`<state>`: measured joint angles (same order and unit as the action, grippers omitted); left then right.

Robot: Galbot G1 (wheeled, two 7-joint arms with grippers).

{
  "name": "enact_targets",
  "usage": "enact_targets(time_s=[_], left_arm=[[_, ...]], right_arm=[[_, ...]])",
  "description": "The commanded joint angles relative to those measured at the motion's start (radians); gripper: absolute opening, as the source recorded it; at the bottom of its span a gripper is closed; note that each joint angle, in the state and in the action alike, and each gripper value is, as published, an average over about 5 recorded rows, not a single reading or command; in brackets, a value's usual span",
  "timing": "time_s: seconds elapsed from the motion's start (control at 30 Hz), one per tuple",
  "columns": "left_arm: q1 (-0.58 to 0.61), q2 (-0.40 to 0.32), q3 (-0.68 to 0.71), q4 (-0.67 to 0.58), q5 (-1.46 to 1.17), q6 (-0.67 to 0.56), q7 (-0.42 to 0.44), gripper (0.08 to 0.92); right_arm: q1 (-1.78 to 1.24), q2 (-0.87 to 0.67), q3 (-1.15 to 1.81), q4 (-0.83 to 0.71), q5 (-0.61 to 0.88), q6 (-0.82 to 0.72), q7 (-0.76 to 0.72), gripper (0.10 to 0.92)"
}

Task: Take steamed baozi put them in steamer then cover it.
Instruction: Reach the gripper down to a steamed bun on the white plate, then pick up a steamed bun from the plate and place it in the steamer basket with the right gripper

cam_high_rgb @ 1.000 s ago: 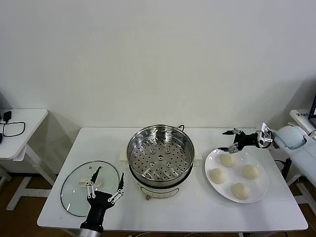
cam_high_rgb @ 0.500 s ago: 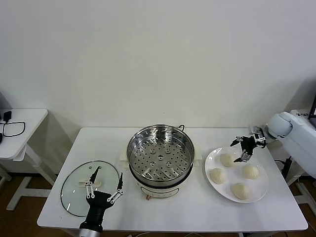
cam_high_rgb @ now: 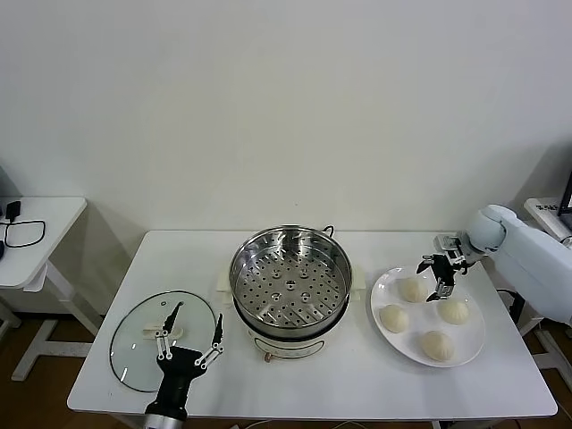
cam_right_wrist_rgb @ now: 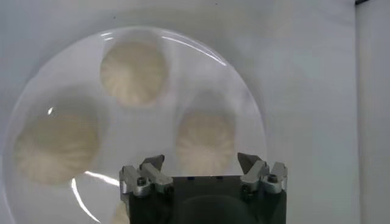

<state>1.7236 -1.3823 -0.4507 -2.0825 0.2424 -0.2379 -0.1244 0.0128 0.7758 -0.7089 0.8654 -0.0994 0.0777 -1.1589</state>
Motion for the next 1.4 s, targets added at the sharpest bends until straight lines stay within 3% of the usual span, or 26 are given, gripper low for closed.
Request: enact_targets(time_s=[0.03, 0.43, 0.8, 1.07, 1.4], left_arm=[[-0.001, 0.0, -0.006, 0.0, -0.005, 0.001, -0.001, 0.823], [-0.009, 0.0, -0.011, 0.004, -0.013, 0.004, -0.002, 0.823], [-0.013, -0.001, -0.018, 0.01, -0.011, 0.008, -0.012, 0.823], [-0.014, 0.004, -0.014, 0.004, -0.012, 0.012, -0.013, 0.823], [-0.011, 0.008, -0.004, -0.005, -0.012, 0.011, -0.014, 0.823]], right_arm=[[0.001, 0.05, -0.014, -0.042, -0.04, 0.02, 0.017, 0.823], [-0.006, 0.09, -0.027, -0.086, -0.056, 0.028, 0.034, 0.816], [-0.006, 0.081, -0.031, -0.059, -0.06, 0.027, 0.04, 0.664], [0.107, -0.012, -0.113, 0.154, 0.031, 0.046, 0.023, 0.653], [0.512, 0.017, -0.339, 0.393, 0.071, 0.371, 0.021, 0.649]])
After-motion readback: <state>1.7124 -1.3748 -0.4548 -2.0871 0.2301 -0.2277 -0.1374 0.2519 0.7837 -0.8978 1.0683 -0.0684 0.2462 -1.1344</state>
